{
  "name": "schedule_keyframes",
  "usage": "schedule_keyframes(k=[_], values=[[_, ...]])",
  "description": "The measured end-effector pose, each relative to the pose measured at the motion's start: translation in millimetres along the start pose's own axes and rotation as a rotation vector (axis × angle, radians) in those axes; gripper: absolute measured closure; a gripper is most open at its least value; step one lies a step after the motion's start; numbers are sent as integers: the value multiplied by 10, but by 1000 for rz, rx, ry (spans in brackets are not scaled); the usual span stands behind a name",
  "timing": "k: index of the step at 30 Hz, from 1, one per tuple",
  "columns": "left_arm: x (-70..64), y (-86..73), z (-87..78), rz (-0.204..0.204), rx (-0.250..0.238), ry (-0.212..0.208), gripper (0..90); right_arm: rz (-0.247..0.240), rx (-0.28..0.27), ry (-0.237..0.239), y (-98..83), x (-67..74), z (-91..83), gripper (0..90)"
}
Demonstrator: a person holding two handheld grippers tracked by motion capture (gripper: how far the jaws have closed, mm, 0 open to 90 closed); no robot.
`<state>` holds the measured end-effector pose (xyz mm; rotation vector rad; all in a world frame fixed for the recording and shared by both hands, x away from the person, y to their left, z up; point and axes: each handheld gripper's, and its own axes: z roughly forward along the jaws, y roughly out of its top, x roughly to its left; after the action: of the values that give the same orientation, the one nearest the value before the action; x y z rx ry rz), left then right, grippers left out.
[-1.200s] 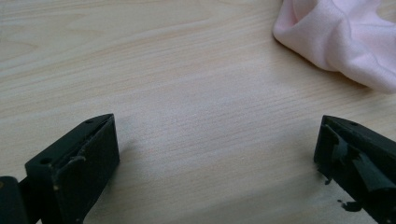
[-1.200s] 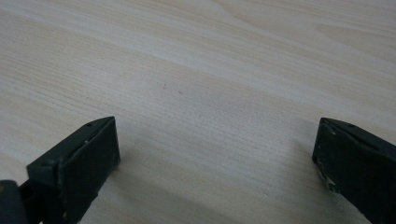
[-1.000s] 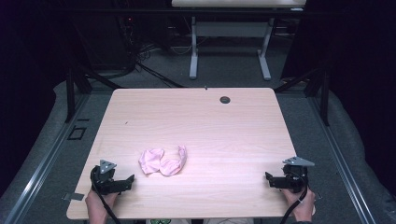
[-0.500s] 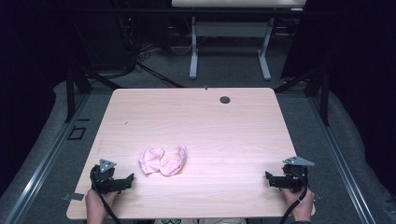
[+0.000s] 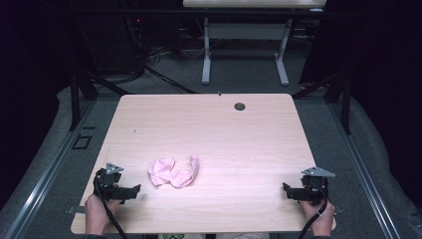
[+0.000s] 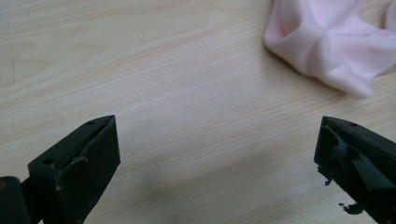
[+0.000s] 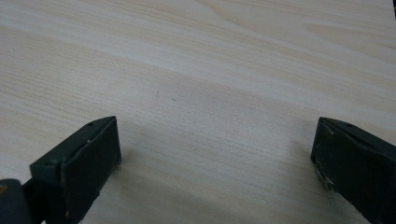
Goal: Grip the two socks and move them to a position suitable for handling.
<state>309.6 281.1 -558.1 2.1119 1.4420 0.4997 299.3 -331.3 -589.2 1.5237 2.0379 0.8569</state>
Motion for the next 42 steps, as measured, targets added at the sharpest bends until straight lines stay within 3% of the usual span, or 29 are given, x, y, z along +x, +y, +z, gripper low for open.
schedule_keyframes(k=[7, 15, 21, 33, 38, 40, 42], values=[[-155, 352, -171, 28, 5, -80, 2, 4, -3, -6, -1, 1, -1, 12], [-499, 777, -212, 116, 32, -169, 2, 3, -5, -2, -3, -3, -1, 14], [-826, 1033, -21, 197, 94, -231, 0, 2, -8, -3, -5, -5, -1, 18], [-1243, 1178, 457, 270, 209, -299, 6, 2, -7, -5, -6, -6, -5, 21], [-1382, 1176, 609, 287, 236, -308, 193, 2, -7, -5, -6, -5, -5, 21], [-1409, 1162, 650, 283, 241, -293, 350, 3, -7, -5, -6, -6, -5, 21], [-1425, 1151, 687, 282, 249, -279, 396, 3, -7, -5, -6, -6, -5, 22]])
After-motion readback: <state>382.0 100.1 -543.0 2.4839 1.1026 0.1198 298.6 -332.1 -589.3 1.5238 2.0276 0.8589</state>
